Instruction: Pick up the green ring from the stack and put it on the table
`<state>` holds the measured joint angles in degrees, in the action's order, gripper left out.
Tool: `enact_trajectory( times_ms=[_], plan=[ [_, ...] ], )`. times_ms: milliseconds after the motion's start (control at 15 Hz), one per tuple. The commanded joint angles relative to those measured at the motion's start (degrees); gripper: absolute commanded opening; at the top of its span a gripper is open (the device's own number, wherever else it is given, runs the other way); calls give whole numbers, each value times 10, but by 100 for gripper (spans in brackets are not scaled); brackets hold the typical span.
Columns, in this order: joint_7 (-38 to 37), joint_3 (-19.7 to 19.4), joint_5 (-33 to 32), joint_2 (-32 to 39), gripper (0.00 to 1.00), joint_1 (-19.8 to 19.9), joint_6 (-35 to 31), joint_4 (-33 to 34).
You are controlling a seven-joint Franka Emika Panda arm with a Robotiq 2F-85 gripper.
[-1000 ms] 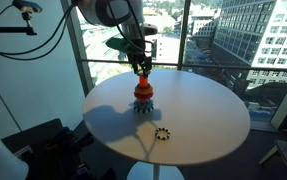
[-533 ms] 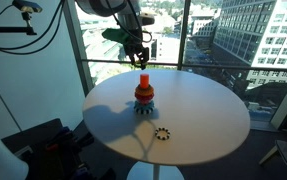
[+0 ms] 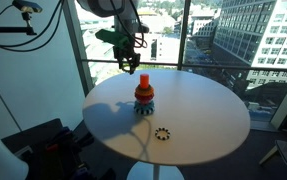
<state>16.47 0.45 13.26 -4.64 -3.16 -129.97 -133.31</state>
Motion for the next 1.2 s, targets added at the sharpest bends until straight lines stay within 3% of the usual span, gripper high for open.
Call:
enact_trajectory(
  times_ms=[0, 400, 1133],
  plan=[
    [24, 1, 4, 30, 44, 1, 41, 20],
    [-8, 14, -18, 87, 44, 1, 36, 23],
    [-113, 35, -65, 196, 44, -10, -61, 54]
  ],
)
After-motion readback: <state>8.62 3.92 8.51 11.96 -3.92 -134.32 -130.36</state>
